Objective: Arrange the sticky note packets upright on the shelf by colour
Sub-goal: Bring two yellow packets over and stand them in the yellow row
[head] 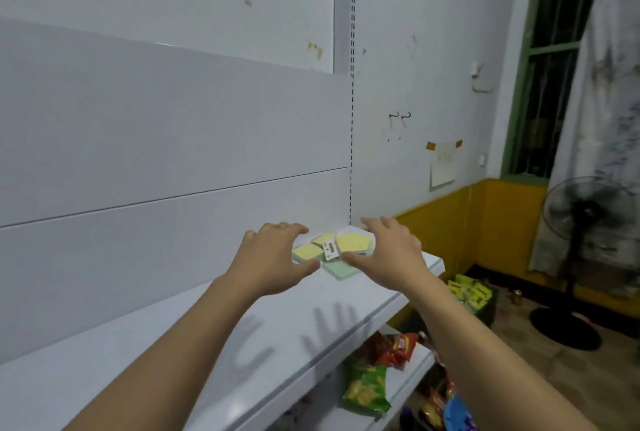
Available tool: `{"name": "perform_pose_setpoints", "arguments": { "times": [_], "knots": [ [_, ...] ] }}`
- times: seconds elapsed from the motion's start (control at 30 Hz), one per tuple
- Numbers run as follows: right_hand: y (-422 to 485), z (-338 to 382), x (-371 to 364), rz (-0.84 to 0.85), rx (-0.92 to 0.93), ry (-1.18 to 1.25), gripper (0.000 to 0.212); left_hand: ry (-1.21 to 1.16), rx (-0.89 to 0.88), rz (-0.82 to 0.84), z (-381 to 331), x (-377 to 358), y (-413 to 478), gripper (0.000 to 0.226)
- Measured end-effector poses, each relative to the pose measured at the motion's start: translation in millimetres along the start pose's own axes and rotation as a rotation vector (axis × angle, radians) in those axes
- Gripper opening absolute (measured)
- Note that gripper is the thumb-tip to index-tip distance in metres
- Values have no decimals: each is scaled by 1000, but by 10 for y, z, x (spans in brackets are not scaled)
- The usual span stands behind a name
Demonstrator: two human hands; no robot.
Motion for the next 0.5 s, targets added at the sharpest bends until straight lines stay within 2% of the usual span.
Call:
{"name": "perform_pose_setpoints", "arguments": {
  "times": [0.23,0.5],
  "knots": [
    [4,-922,455,-8,-25,5,79,6,9,-15,-817,-224,328,62],
    [132,-1423,568,9,-31,-4,79,10,96,2,-959,-456,429,57]
  ]
}}
Point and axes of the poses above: each hand's wrist, its own y-axis towards the middle knuckle, its own x-axis out of the back of the hand, z = x × y, the point moved 8 cm from there along y, towards the middle knuckle, and after that the axes turned 3 degrees about y, right-handed, at the moved point
